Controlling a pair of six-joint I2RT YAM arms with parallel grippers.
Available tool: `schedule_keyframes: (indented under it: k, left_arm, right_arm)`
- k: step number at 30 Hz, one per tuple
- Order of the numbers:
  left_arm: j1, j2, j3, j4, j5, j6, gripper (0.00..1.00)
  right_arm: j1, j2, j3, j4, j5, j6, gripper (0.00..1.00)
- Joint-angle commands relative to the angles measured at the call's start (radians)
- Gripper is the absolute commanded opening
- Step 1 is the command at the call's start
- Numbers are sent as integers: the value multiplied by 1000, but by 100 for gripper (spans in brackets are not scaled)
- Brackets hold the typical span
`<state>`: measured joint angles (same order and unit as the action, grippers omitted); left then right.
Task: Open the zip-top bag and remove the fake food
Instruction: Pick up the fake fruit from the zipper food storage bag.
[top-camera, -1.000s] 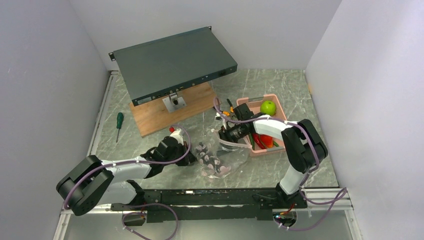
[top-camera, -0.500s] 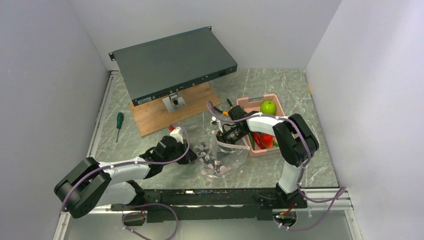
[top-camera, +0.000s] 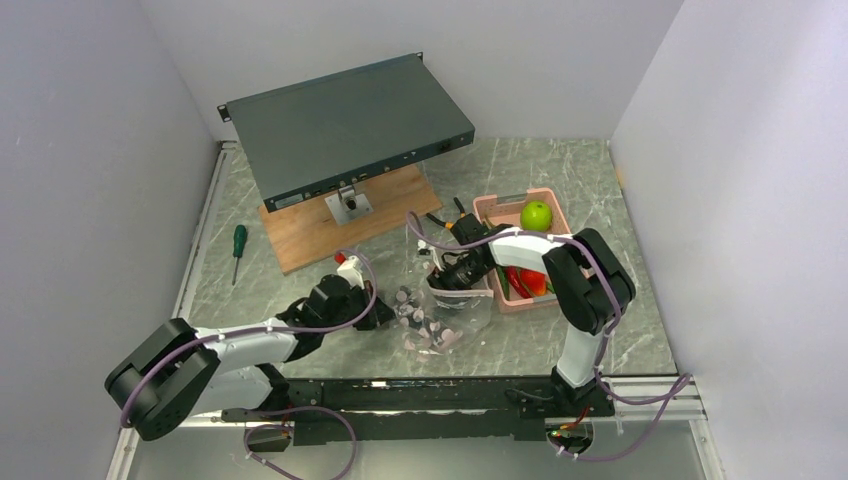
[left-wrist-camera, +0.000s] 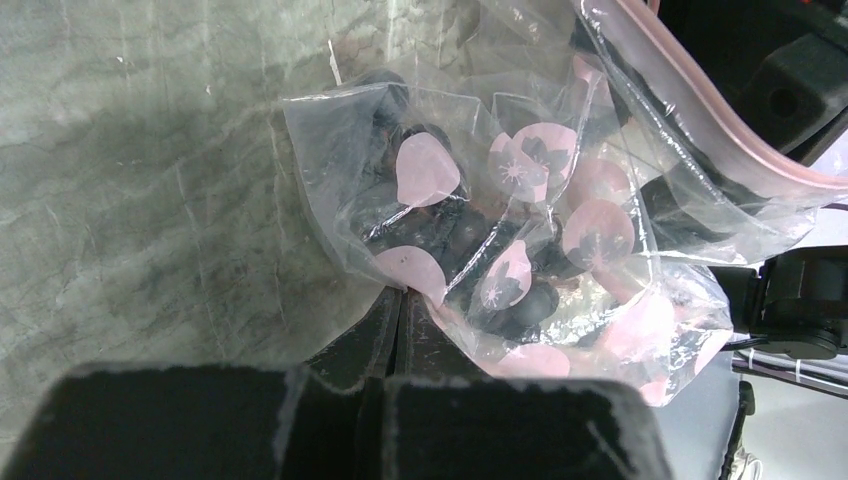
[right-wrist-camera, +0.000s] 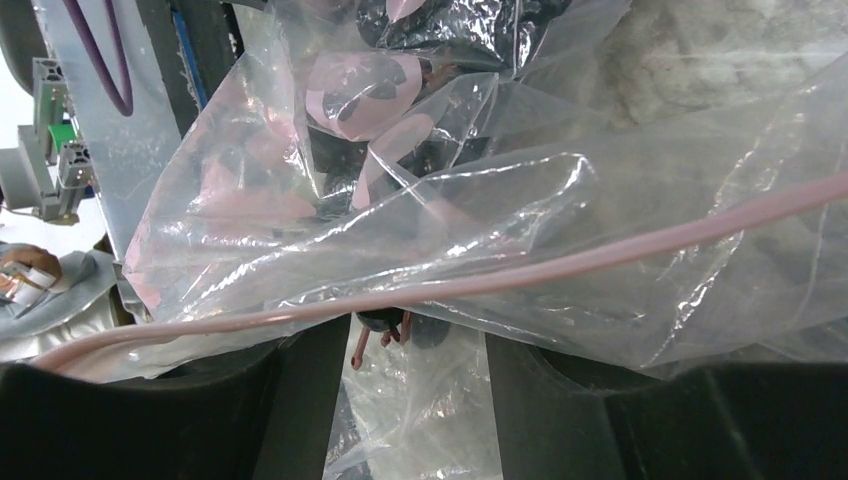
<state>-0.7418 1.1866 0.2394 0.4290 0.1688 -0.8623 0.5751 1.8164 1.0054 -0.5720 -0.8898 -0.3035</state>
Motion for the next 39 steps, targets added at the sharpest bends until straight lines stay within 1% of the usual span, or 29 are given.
schedule_keyframes:
  k: [1,3,4,5,9,13,20,23,27,32,35,39]
  left_arm:
    - [1,-30,-3,61,18,-16,0]
    - [1,-28,1,59,19,-15,0]
    - [0,-63,1,61,19,-14,0]
    - [1,-33,-1,60,21,-13,0]
    - [0,-61,-25,51,11,-11,0]
    - [1,-137,-48,-15,-15,-2,0]
    - [2,-264,-58,-190,-101,48,0]
    - [5,-294,-51,-245,-120,65,0]
    - [7,-309,-31,-288,-128,81,0]
    - [12,-305,3,-330,-132,107,0]
    - [21,-304,16,-362,-143,123,0]
    - [40,-296,3,-362,-140,127,0]
  right_arm:
    - [33,-17,32,-14,4,-24,52]
    - [50,4,41,-27,-2,-26,47]
    - [55,15,44,-30,-4,-26,43]
    - [59,26,47,-36,-2,-25,37]
    - [57,42,62,-52,-11,-28,1]
    - [36,-24,51,-29,-60,-31,0]
    - [-71,-191,3,22,-248,-43,0]
    - [-106,-234,-21,57,-300,-31,0]
    - [-134,-248,-34,75,-335,-16,0]
    - [-167,-237,-38,86,-337,-3,0]
    - [-210,-257,-55,129,-357,31,0]
    - [-251,-299,-86,188,-361,73,0]
